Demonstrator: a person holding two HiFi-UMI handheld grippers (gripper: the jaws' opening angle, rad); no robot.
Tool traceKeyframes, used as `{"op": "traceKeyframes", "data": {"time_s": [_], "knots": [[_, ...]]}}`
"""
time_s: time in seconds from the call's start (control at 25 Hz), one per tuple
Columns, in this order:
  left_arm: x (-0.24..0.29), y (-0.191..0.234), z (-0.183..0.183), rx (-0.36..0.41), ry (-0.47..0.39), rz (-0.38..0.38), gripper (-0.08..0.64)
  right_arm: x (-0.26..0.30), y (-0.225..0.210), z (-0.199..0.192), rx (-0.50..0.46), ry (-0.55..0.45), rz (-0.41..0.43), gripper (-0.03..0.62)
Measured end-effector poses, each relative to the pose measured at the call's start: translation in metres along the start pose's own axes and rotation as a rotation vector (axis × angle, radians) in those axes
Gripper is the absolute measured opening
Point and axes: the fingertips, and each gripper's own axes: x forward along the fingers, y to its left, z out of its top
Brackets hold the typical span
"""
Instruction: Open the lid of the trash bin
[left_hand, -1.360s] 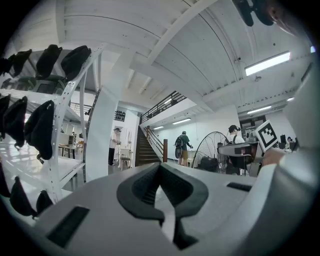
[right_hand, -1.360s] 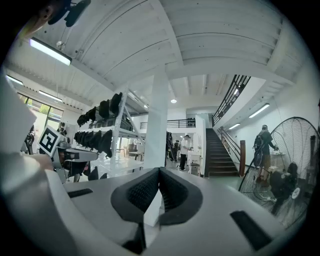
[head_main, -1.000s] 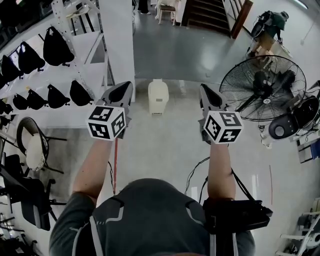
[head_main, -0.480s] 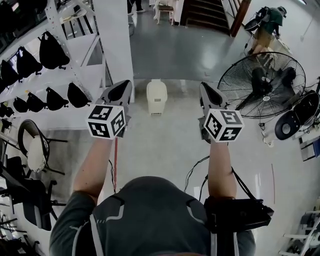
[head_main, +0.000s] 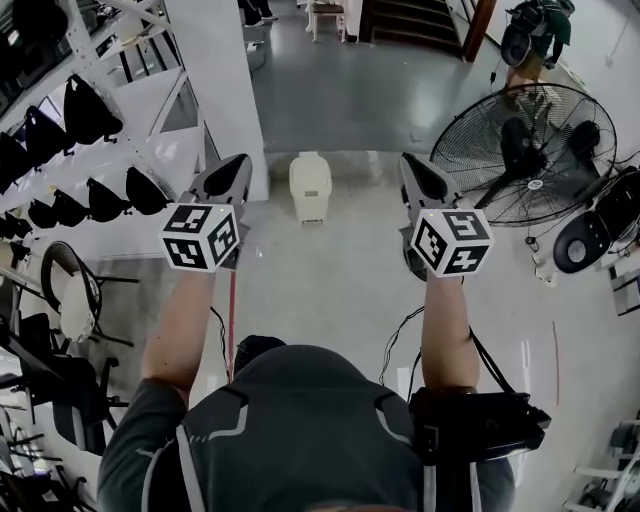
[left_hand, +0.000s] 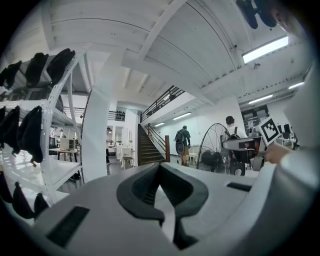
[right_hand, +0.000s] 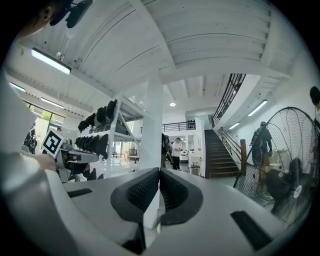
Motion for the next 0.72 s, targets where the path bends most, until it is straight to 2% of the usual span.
{"op": "traceKeyframes", "data": {"time_s": [0.28,0.52,0.72], "knots": [[0.030,0.015,-0.008,-0.010,-0.003,0.006,0.009,0.032,-0.012,-0.016,0.011,0.020,0.013,0.026],[0.078,0.065,-0.015,0.015,-0.016,-0.015,0.009,0.094,-0.007,-0.027,-0.004,0.058,0.000,0.026],[0.117,0.098,-0.008,0.005,-0.030,-0.067,0.009,0.137,-0.009,-0.013,-0.041,0.059,-0.027,0.026]]}}
